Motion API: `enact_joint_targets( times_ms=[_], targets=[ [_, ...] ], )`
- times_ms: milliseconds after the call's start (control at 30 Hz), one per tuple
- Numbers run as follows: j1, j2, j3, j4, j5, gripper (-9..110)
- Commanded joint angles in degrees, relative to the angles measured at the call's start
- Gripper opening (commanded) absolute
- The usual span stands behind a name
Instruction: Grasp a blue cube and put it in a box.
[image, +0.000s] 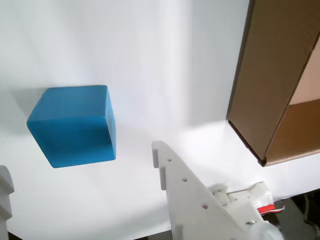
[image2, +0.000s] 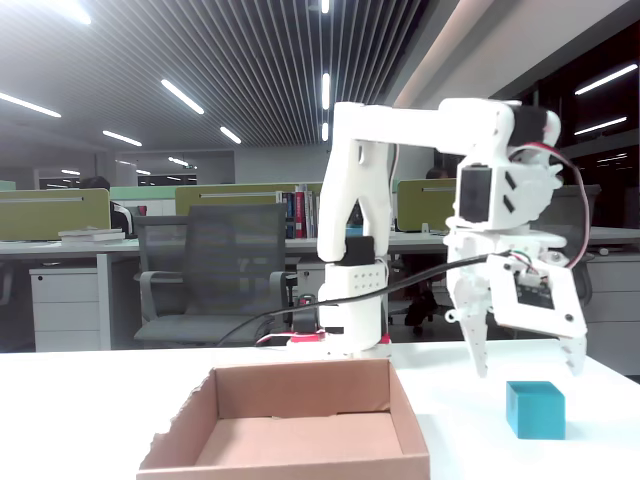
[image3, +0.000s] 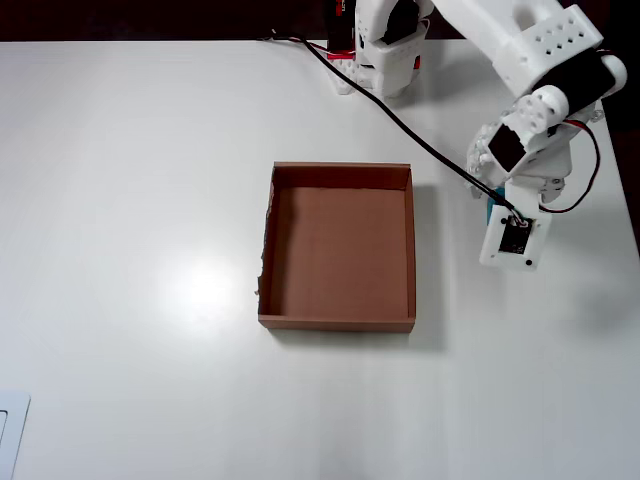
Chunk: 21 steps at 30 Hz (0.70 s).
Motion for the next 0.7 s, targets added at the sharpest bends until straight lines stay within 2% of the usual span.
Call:
enact_joint_targets(
  times_ms=[0, 667],
  targets=[
    [-0.8, -0.4, -2.8, -1.3, 1.0, 35],
    [-5.0, -5.6, -4.4, -4.6, 5.1, 27]
  ],
)
